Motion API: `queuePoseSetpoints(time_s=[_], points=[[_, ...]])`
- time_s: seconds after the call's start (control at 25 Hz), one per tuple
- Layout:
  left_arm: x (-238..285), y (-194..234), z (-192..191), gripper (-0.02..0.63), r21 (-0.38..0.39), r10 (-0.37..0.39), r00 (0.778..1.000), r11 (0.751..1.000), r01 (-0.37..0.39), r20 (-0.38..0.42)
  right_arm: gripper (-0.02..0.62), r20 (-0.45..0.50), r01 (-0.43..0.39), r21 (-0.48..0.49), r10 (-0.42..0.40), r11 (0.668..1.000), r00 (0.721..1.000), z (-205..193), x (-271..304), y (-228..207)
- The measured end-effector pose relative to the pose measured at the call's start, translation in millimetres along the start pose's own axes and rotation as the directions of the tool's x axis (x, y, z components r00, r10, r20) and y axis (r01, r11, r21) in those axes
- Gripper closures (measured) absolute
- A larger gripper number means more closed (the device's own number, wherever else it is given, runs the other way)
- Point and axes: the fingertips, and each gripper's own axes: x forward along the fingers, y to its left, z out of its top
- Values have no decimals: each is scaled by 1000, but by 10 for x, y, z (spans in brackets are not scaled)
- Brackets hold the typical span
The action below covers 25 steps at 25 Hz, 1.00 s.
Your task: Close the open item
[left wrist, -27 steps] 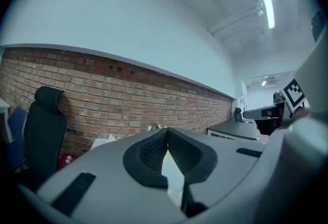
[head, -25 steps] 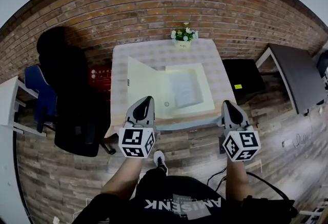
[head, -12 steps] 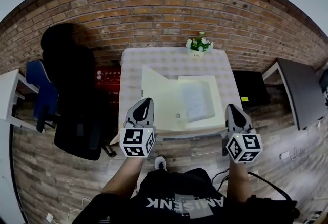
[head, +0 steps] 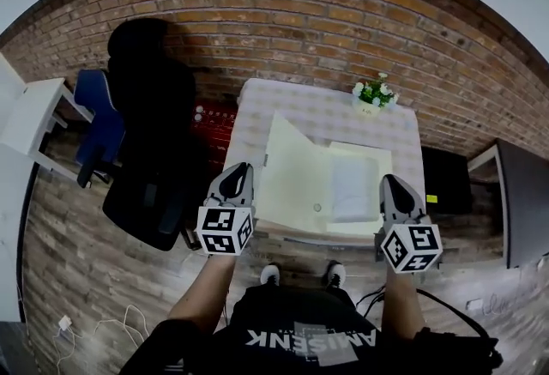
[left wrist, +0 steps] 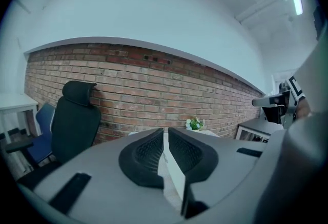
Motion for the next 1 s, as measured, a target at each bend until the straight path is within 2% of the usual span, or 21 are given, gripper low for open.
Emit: queuePoseSetpoints(time_s=[0.08,0.16,0.2,0.4,0.6,0.8,1.0], points=[[-4,57,-73,558,-42,31,999,999,-31,-19,552,2,-44,-1,44,999,999,2,106,-39],[-9,74,-173,486,-79,53,997,995,-56,-48,551,3,-87,-1,87,996,996,-7,195,-92],[-13,82,-210,474,-88,72,996,993,-77,-58,551,0,-111,-1,111,994,994,-12,240,-114],[-33,69,-326,457,-81,172,981,980,-179,-92,551,-6,-223,-17,223,975,975,-5,433,-199],[-72,-61,-608,425,-154,205,967,962,-228,-153,551,-26,-308,0,308,951,951,-96,558,-228],[-115,-139,-948,420,-209,210,954,944,-255,-215,551,-47,-389,-3,389,921,920,-179,674,-113],[-147,-114,-1120,420,-220,237,942,931,-290,-238,551,-71,-426,-12,424,905,903,-222,748,-33]])
